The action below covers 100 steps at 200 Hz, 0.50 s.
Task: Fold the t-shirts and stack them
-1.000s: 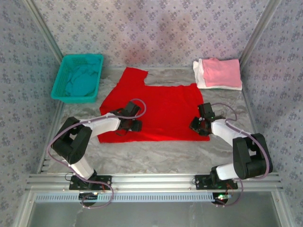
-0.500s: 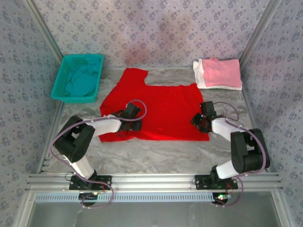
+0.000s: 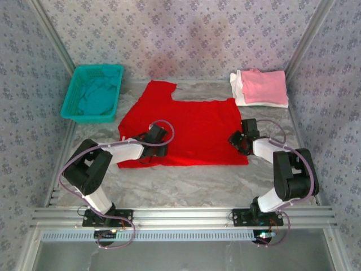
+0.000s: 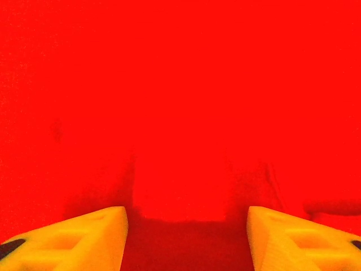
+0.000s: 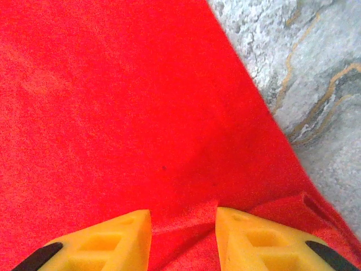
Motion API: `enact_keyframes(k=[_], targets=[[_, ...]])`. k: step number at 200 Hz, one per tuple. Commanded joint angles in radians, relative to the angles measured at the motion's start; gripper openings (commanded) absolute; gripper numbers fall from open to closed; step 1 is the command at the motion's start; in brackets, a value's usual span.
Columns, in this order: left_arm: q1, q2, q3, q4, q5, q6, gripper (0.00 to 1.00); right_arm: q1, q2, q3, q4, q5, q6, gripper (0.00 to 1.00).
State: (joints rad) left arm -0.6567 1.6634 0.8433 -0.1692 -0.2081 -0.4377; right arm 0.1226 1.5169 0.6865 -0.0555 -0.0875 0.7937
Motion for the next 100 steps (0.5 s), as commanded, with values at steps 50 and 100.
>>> enact_keyframes(k=[50,100], targets=[[0.026,-0.275,-0.056,-0.079,-0.091,-0.002,0.6,0.164,-0.128,0.082,-0.158,0.032,-0.276,0.38],[0.141,-0.329,-0.208,-0.088,0.024,-0.115,0.59,0.234,-0.11,0.035,-0.241,0.014,-0.281,0.35]])
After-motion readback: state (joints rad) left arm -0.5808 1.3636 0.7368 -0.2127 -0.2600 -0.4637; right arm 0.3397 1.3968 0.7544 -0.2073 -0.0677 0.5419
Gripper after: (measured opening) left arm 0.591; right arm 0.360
